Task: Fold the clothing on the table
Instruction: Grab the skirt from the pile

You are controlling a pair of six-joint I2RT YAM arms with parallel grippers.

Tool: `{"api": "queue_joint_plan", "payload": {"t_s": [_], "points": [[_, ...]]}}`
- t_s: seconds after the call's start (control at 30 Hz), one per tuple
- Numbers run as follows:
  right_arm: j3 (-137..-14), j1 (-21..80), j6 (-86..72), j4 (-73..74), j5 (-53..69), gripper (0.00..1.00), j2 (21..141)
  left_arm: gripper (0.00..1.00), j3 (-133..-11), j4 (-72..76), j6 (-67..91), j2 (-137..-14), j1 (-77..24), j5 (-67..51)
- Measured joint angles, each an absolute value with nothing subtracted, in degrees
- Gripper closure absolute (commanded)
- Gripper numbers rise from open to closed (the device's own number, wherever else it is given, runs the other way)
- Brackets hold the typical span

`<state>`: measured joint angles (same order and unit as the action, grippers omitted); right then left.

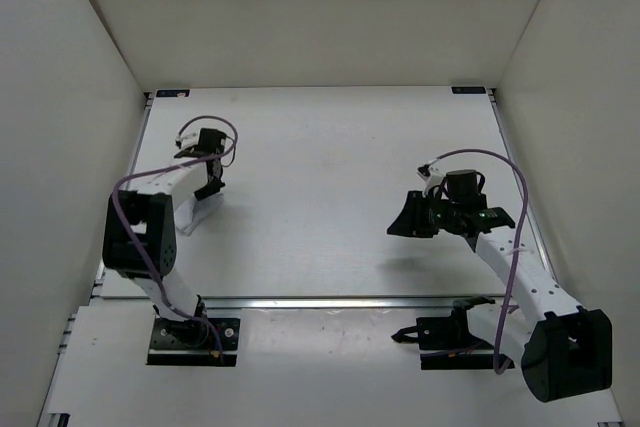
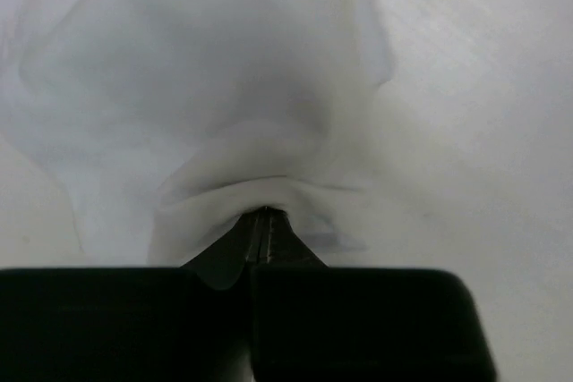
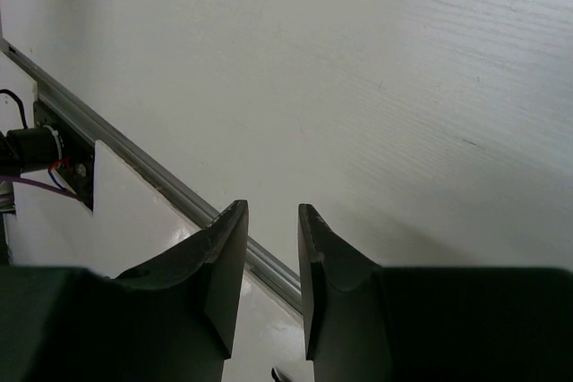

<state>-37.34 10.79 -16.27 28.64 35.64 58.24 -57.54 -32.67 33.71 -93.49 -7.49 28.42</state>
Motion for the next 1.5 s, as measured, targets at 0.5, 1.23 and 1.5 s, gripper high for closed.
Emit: {"api": "queue_joint_plan", "payload": {"t_s": [0.5, 1.23, 1.5], "points": [[-32.8, 4.4, -16.1, 31.1, 34.8, 0.74, 50.9, 0.59, -113.5, -39.5, 28.0, -101.4, -34.6, 21.9], [-30.7, 4.8, -16.3, 31.1, 35.2, 0.73, 50.6, 0.39, -60.8, -31.4, 22.0, -91.7, -7.1, 25.3], [-30.7, 4.8, -16.3, 31.3, 35.4, 0.74, 51.2, 1.00, -64.2, -32.0, 19.4, -99.4, -5.5, 25.8]]}}
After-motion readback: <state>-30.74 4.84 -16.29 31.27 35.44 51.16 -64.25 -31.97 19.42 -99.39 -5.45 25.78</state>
